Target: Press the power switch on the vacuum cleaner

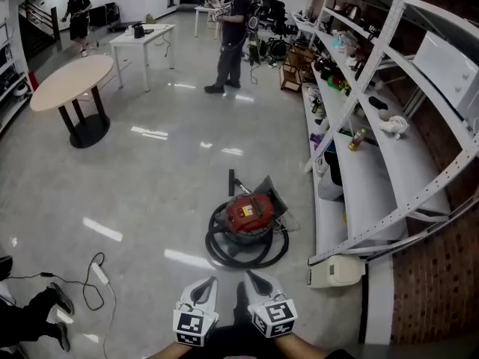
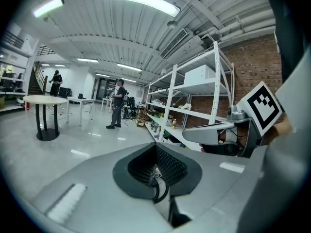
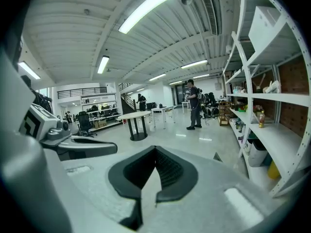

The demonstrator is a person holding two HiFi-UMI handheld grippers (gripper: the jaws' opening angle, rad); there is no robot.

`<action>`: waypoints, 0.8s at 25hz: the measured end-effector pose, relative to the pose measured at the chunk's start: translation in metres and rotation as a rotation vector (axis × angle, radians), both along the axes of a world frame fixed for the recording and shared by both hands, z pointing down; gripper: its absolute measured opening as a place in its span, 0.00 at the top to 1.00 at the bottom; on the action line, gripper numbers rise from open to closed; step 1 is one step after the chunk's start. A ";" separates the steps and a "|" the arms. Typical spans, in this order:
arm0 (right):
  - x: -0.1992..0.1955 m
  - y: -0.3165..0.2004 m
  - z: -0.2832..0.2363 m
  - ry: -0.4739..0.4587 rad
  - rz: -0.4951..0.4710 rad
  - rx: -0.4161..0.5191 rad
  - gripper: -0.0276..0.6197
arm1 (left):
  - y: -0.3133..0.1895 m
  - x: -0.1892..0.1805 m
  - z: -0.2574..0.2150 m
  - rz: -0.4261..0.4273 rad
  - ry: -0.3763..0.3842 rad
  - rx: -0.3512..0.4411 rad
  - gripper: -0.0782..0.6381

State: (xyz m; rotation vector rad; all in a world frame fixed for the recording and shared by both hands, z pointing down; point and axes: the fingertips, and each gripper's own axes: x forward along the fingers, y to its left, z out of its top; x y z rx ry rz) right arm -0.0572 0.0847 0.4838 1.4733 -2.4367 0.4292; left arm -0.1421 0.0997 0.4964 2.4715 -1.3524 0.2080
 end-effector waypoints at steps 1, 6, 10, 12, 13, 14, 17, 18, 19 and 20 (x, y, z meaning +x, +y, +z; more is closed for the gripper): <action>-0.002 0.007 -0.002 0.003 0.003 0.000 0.97 | 0.006 0.000 -0.001 0.008 0.003 0.002 0.87; 0.002 0.034 -0.012 0.009 0.006 0.021 0.97 | 0.030 0.009 -0.013 0.029 0.019 0.025 0.87; 0.015 0.050 -0.025 0.004 -0.006 0.053 0.97 | 0.045 0.024 -0.023 0.024 0.016 0.041 0.87; 0.026 0.063 -0.031 0.007 -0.014 0.069 0.97 | 0.056 0.036 -0.028 0.024 0.012 0.049 0.87; 0.033 0.071 -0.033 0.011 -0.017 0.076 0.97 | 0.063 0.044 -0.030 0.025 0.010 0.055 0.87; 0.042 0.080 -0.034 0.015 -0.019 0.081 0.97 | 0.070 0.053 -0.032 0.026 0.011 0.060 0.87; 0.075 0.106 -0.038 0.032 -0.015 0.091 0.97 | 0.092 0.088 -0.034 0.023 0.021 0.066 0.87; 0.087 0.115 -0.039 0.032 -0.007 0.087 0.97 | 0.101 0.099 -0.033 0.023 0.024 0.065 0.87; 0.098 0.124 -0.039 0.027 -0.001 0.077 0.97 | 0.110 0.111 -0.032 0.024 0.025 0.062 0.87; 0.109 0.134 -0.036 0.025 -0.001 0.066 0.97 | 0.118 0.122 -0.031 0.026 0.026 0.057 0.87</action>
